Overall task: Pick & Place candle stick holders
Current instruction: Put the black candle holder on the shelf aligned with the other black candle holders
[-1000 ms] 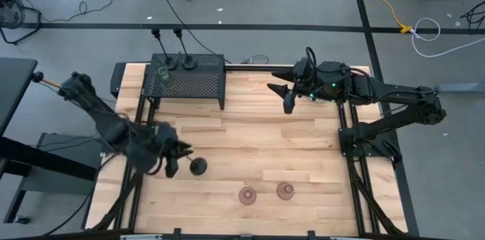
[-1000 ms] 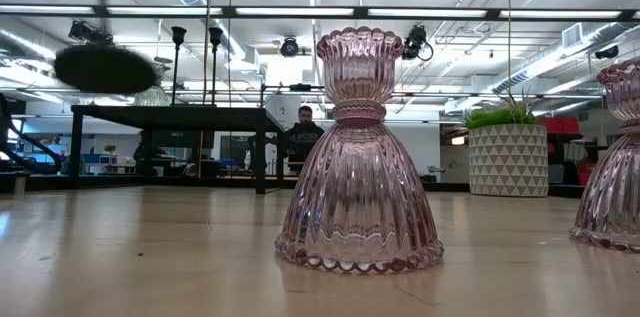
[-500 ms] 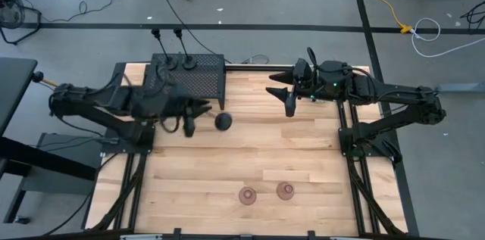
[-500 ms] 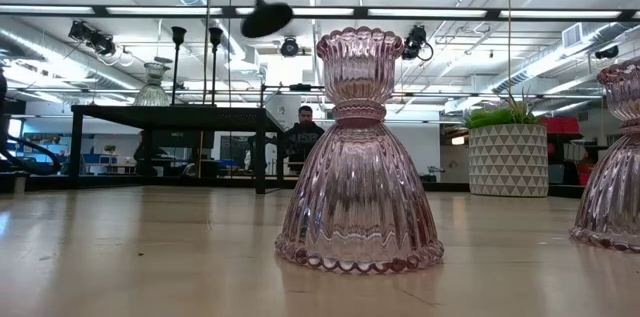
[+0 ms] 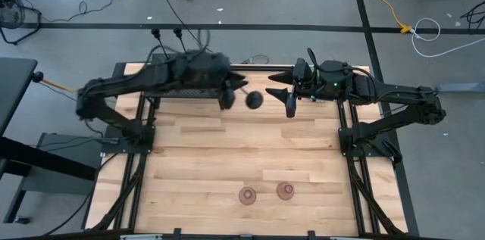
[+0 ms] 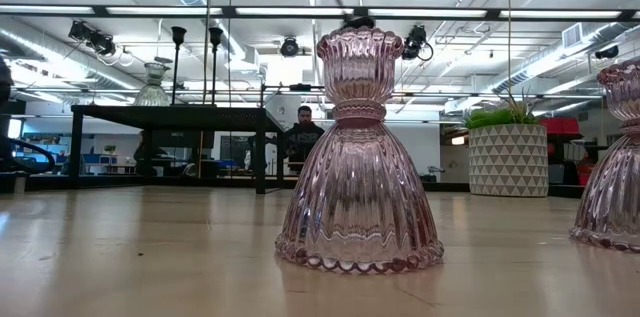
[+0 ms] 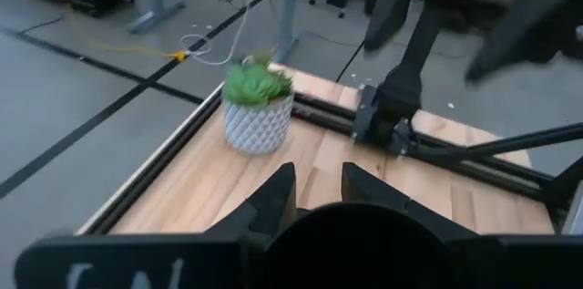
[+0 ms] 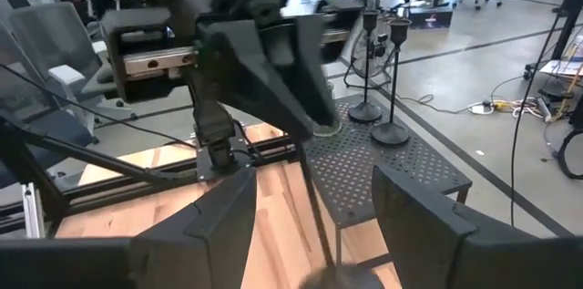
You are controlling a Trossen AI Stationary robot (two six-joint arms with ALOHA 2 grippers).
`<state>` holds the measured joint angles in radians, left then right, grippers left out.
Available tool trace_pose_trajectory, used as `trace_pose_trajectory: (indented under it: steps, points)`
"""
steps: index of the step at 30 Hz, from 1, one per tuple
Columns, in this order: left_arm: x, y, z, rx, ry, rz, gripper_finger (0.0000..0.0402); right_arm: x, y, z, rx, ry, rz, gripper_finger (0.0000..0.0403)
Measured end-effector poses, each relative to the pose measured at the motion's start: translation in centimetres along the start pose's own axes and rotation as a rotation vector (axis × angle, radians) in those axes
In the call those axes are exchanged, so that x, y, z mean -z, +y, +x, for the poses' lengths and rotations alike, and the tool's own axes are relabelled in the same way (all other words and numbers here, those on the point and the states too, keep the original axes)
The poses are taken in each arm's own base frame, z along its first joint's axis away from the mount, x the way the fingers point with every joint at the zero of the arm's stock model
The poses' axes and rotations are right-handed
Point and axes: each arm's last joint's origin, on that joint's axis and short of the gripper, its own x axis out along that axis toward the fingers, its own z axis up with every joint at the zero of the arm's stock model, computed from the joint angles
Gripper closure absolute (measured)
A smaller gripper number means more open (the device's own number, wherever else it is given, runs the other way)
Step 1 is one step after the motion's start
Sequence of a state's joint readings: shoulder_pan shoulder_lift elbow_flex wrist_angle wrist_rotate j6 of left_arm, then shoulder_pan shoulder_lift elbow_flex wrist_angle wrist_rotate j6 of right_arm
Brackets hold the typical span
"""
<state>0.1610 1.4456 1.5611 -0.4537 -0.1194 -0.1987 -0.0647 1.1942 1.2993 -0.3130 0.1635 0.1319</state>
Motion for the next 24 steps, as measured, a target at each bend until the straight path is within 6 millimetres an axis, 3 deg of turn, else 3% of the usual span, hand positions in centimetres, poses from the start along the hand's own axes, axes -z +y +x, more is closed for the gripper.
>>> trace_pose_trajectory:
  steps: [6,11,17,24]
  points:
    - [-3.7,0.1,3.5,0.076,-0.042,0.039,0.0312,0.0,0.0,0.0,0.001,0.0,-0.021,0.0183]
    - [-5.0,0.3,5.6,0.093,0.011,0.059,0.0312,0.0,0.0,0.0,0.002,0.003,-0.044,0.0183]
    - [-5.9,-0.2,6.6,0.159,-0.008,0.081,0.0312,0.1,0.0,0.0,0.007,0.013,-0.045,0.0183]
    - [-5.5,-0.2,6.6,0.157,0.037,0.079,0.0312,0.4,-0.3,0.0,0.095,0.032,-0.051,0.0183]
